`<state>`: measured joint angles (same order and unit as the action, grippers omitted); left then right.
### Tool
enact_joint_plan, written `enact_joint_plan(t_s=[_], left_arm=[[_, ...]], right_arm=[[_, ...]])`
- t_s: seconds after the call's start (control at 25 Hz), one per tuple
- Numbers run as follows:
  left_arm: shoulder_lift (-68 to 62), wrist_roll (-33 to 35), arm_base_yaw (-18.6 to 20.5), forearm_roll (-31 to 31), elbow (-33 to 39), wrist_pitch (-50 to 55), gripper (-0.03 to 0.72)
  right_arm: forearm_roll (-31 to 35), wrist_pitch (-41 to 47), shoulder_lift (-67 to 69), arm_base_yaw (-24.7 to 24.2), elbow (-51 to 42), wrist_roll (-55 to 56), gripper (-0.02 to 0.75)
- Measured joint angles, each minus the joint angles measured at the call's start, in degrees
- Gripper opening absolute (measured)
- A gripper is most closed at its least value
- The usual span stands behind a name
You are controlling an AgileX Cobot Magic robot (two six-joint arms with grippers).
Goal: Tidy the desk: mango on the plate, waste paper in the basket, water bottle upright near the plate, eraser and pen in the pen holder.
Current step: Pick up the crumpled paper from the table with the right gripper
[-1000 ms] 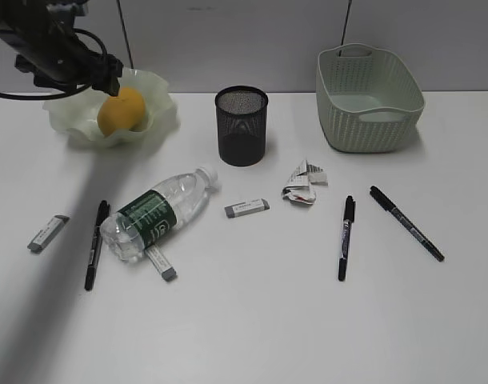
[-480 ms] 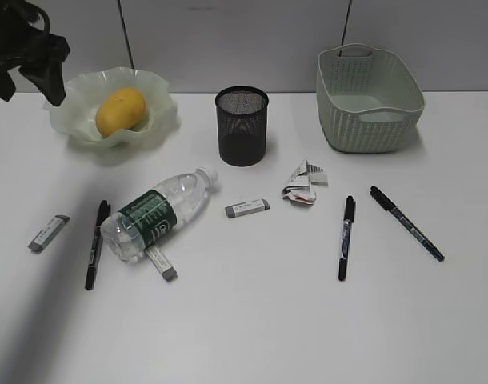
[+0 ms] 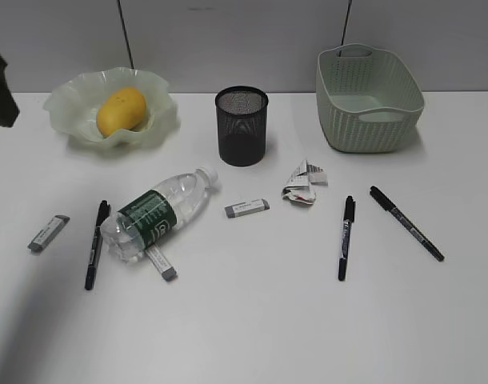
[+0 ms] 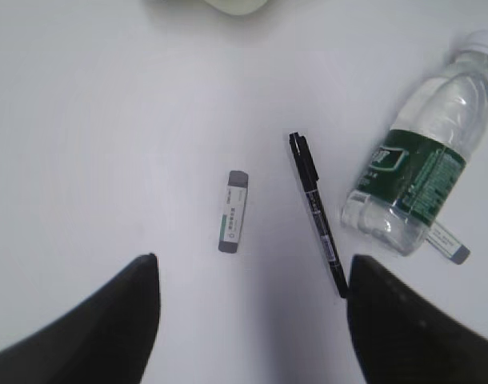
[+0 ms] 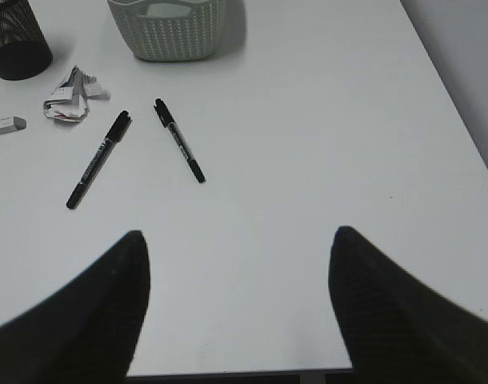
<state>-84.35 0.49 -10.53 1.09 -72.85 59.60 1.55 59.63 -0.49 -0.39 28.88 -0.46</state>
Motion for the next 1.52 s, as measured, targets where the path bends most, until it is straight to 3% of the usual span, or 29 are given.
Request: enact_joint_plan(t_s=[0.36,0.64,1.04,1.52], left_arm=[[26.74,0.00,0.00,4.37,24.96,-9.05,0.543],[50.11,0.00,0.00,4.10,37.15,-9.18,0.543],[73.04,0.00,0.00,2.94,40.86,-2.26,0.543],[75.02,0.00,0.00,2.30,42.49,1.51,0.543]], right_arm=[[0.00,0.00,0.00,0.00,0.00,0.00,0.550],[0.01,0.00,0.00,0.00,0.00,0.00,0.550],[0.01,0.00,0.00,0.00,0.00,0.00,0.550],[0.31,-0.56,1.39,0.00,0.44,0.00,0.550]])
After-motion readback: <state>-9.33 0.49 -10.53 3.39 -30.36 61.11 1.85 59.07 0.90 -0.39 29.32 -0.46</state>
